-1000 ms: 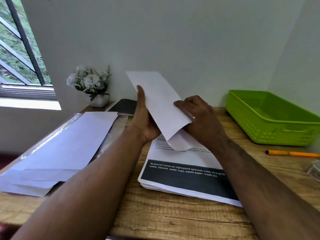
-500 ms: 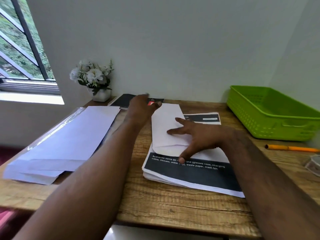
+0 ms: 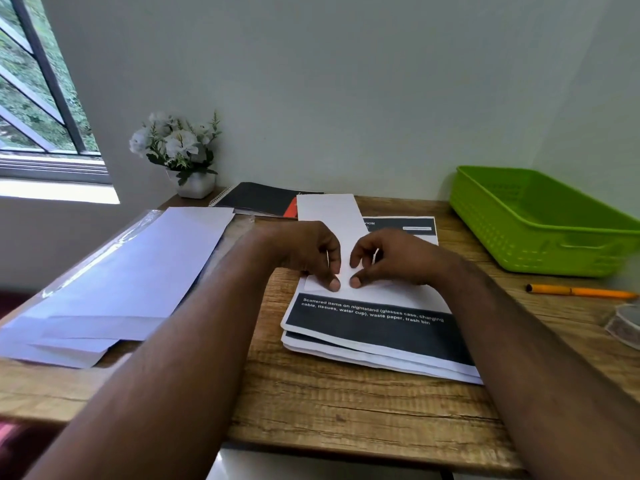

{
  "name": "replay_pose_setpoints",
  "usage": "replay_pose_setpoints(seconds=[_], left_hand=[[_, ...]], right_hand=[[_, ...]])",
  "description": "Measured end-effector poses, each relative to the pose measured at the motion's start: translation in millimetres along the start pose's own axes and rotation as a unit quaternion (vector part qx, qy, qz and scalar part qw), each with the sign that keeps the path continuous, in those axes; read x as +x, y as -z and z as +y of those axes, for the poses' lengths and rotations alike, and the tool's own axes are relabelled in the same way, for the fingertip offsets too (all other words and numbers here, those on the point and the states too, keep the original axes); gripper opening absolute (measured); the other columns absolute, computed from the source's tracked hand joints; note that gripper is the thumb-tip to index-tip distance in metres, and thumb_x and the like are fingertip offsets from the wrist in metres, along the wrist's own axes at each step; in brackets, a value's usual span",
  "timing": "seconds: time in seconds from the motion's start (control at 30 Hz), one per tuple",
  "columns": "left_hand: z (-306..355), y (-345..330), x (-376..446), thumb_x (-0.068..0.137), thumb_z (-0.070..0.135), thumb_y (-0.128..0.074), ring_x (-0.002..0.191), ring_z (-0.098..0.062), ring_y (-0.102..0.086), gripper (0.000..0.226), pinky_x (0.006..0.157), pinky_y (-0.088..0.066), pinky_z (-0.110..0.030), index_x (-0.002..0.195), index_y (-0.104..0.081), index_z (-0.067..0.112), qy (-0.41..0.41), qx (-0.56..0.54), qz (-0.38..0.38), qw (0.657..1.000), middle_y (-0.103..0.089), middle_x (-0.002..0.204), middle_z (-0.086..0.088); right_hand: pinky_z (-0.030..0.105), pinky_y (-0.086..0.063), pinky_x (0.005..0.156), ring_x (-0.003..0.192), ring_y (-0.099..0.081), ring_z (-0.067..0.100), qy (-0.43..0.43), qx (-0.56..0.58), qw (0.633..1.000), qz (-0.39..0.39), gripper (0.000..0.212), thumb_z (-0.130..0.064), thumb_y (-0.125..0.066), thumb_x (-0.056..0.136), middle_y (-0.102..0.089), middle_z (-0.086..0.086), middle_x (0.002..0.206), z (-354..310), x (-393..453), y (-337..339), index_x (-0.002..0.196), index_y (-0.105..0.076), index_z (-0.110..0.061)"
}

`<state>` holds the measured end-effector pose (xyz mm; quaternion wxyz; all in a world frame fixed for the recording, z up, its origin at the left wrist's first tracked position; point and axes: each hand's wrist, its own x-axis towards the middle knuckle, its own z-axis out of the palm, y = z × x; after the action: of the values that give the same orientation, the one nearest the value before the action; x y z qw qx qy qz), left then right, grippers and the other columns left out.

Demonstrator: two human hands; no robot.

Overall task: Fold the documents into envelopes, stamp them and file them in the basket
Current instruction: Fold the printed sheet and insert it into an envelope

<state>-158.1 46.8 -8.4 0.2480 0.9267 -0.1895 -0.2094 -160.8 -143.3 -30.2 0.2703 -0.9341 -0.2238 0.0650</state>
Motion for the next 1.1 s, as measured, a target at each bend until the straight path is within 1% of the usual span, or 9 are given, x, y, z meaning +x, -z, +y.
replay_pose_setpoints(seconds=[0.07, 0.17, 0.3, 0.53, 0.6, 0.67, 0.73, 0.87, 1.1], left_hand=[[2.0, -2.7, 1.9, 0.075, 0.024, -0.081, 0.073, -0.012, -0.056, 0.023, 0.072, -0.047, -0.026, 0.092, -0.068, 0.017, 0.013, 0.037, 0.011, 0.999, -0.062, 0.076, 0.005], [4.2, -5.2, 4.0, 0.077, 0.028, -0.079, 0.075, -0.012, -0.052, 0.02, 0.069, -0.043, -0.025, 0.088, -0.065, 0.023, 0.035, 0.071, 0.016, 0.997, -0.058, 0.078, 0.006], [3.9, -5.3, 3.2, 0.079, 0.031, -0.077, 0.082, -0.014, -0.049, 0.025, 0.075, -0.042, -0.028, 0.099, -0.063, 0.024, 0.04, 0.081, 0.008, 0.996, -0.052, 0.085, 0.009], [0.3, -3.2, 5.4, 0.082, 0.025, -0.075, 0.085, -0.014, -0.049, 0.012, 0.088, -0.043, -0.033, 0.084, -0.064, 0.029, 0.026, 0.075, -0.015, 0.997, -0.052, 0.083, 0.009], [0.4, -3.8, 2.2, 0.081, 0.026, -0.076, 0.086, -0.014, -0.05, 0.011, 0.089, -0.044, -0.033, 0.084, -0.066, 0.028, 0.022, 0.07, -0.005, 0.997, -0.055, 0.084, 0.01], [-0.5, -6.3, -0.4, 0.081, 0.026, -0.076, 0.087, -0.012, -0.053, 0.01, 0.08, -0.045, -0.026, 0.087, -0.068, 0.027, 0.009, 0.049, 0.021, 0.999, -0.059, 0.087, 0.01], [2.4, -12.1, -0.8, 0.082, 0.022, -0.076, 0.084, -0.009, -0.056, 0.009, 0.07, -0.043, -0.019, 0.088, -0.07, 0.023, -0.021, 0.028, 0.058, 0.998, -0.064, 0.088, 0.008], [23.7, -30.6, 6.6, 0.081, 0.013, -0.075, 0.079, -0.011, -0.06, 0.005, 0.069, -0.045, -0.018, 0.084, -0.074, 0.015, -0.091, 0.042, 0.093, 0.991, -0.069, 0.083, 0.003], [19.9, -20.4, 7.1, 0.082, -0.001, -0.071, 0.065, -0.008, -0.062, 0.011, 0.059, -0.054, -0.015, 0.084, -0.072, 0.01, 0.012, -0.012, 0.073, 0.997, -0.067, 0.075, 0.001]], right_hand=[[0.03, -0.044, 0.065, 0.07, -0.052, 0.009, 0.0, -0.003, 1.0, 0.01, 0.035, -0.038, -0.085, 0.065, -0.058, -0.007, 0.085, 1.9, 0.9, -2.0, 0.089, -0.064, -0.025], [0.039, -0.043, 0.084, 0.093, -0.049, 0.014, -0.012, -0.062, 0.997, 0.036, 0.049, -0.052, -0.081, 0.064, -0.054, -0.007, 0.105, 2.0, 3.2, -6.9, 0.097, -0.052, -0.031], [0.045, -0.028, 0.096, 0.116, -0.036, 0.017, -0.058, -0.145, 0.987, 0.021, 0.055, -0.066, -0.071, 0.067, -0.043, -0.013, 0.125, 4.3, 0.0, -6.5, 0.106, -0.046, -0.037], [0.054, -0.031, 0.103, 0.113, -0.039, 0.016, -0.061, -0.119, 0.991, 0.006, 0.055, -0.083, -0.059, 0.052, -0.043, -0.022, 0.104, 38.6, -12.0, 8.4, 0.091, -0.05, -0.045], [0.053, -0.028, 0.104, 0.116, -0.038, 0.016, -0.054, -0.113, 0.992, 0.015, 0.045, -0.075, -0.064, 0.061, -0.043, -0.018, 0.11, 41.4, -12.8, 7.2, 0.093, -0.052, -0.046], [0.051, -0.024, 0.105, 0.12, -0.035, 0.015, -0.041, -0.117, 0.992, 0.024, 0.037, -0.066, -0.068, 0.068, -0.043, -0.017, 0.116, 40.1, -13.7, 5.9, 0.095, -0.055, -0.045], [0.05, -0.022, 0.106, 0.125, -0.033, 0.013, -0.012, -0.099, 0.995, 0.027, 0.031, -0.062, -0.069, 0.07, -0.043, -0.02, 0.121, 39.1, -15.4, 5.0, 0.093, -0.057, -0.046], [0.054, -0.026, 0.109, 0.137, -0.027, 0.015, 0.082, -0.064, 0.994, 0.026, 0.019, -0.05, -0.077, 0.07, -0.037, -0.016, 0.145, 40.4, -13.6, 4.1, 0.081, -0.062, -0.056], [0.032, -0.026, 0.114, 0.138, -0.03, 0.004, 0.085, 0.035, 0.995, 0.024, 0.017, -0.031, -0.082, 0.07, -0.036, -0.003, 0.151, 38.2, -14.4, 4.0, 0.078, -0.072, -0.043]])
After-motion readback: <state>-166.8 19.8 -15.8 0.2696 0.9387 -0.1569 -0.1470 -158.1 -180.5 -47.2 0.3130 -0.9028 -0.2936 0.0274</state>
